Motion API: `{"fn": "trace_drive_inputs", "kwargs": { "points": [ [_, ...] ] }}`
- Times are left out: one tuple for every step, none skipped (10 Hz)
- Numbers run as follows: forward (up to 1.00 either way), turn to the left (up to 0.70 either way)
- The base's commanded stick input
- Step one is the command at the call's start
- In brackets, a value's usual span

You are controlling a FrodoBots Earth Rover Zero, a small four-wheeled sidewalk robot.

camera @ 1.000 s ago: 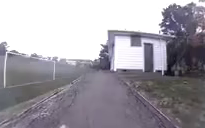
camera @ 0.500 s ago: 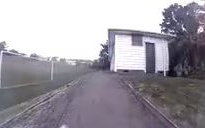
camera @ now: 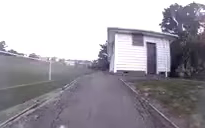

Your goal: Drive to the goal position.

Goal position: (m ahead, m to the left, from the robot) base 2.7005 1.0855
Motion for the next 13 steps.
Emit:
{"fn": "trace_drive_inputs", "kwargs": {
  "points": [
    [0.70,-0.03],
    [0.70,-0.13],
    [0.70,-0.10],
    [0.70,0.00],
    [0.70,-0.06],
    [0.70,-0.12],
    [0.70,-0.13],
    [0.70,-0.13],
    [0.70,-0.02],
    [0.70,-0.08],
    [0.70,-0.10],
    [0.70,-0.05],
    [0.70,0.00]
  ]
}}
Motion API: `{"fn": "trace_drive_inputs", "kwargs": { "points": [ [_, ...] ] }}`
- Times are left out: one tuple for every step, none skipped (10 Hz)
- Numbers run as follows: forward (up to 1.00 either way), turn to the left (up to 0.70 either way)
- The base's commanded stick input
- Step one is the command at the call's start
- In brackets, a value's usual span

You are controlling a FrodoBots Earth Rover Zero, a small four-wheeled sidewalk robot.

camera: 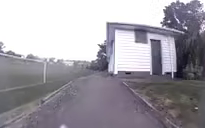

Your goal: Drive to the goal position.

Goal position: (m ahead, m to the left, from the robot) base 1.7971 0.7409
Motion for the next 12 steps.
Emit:
{"fn": "trace_drive_inputs", "kwargs": {
  "points": [
    [0.70,-0.05],
    [0.70,-0.11],
    [0.70,-0.06],
    [0.70,-0.01],
    [0.70,-0.05],
    [0.70,-0.11],
    [0.70,0.00],
    [0.70,0.00],
    [0.70,0.00],
    [0.70,0.00],
    [0.70,0.00],
    [0.70,0.00]
  ]
}}
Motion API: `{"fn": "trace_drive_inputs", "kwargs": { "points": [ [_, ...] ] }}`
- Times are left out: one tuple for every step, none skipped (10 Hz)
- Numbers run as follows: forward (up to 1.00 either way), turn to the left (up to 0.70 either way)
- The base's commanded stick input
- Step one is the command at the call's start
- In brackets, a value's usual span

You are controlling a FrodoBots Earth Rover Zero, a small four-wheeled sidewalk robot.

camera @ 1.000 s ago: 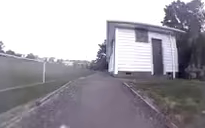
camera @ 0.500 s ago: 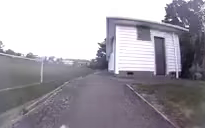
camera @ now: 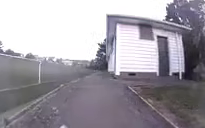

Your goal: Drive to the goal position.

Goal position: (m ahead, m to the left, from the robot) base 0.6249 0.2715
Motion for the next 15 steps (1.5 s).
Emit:
{"fn": "trace_drive_inputs", "kwargs": {
  "points": [
    [0.70,0.00],
    [0.70,0.00],
    [0.70,0.00],
    [0.70,-0.10],
    [0.70,-0.04],
    [0.70,-0.03],
    [0.70,-0.09],
    [0.70,-0.14],
    [0.70,-0.14],
    [0.70,-0.14],
    [0.70,-0.14],
    [0.70,-0.14],
    [0.70,-0.14],
    [0.70,-0.14],
    [0.70,-0.12]
  ]
}}
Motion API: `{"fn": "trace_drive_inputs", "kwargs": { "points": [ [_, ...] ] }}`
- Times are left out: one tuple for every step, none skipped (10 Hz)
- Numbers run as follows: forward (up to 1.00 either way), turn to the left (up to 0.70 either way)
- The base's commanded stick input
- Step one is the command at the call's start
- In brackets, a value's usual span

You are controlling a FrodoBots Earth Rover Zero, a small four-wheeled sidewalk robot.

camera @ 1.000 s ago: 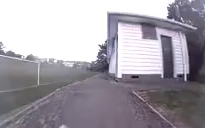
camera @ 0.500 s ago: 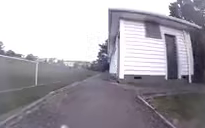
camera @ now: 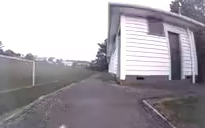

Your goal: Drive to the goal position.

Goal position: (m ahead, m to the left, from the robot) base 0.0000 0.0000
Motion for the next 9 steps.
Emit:
{"fn": "trace_drive_inputs", "kwargs": {
  "points": [
    [0.70,-0.06],
    [0.70,0.00],
    [0.70,0.00],
    [0.70,0.00],
    [0.70,0.00],
    [0.70,0.00],
    [0.70,-0.10],
    [0.70,-0.05],
    [0.70,0.00]
  ]
}}
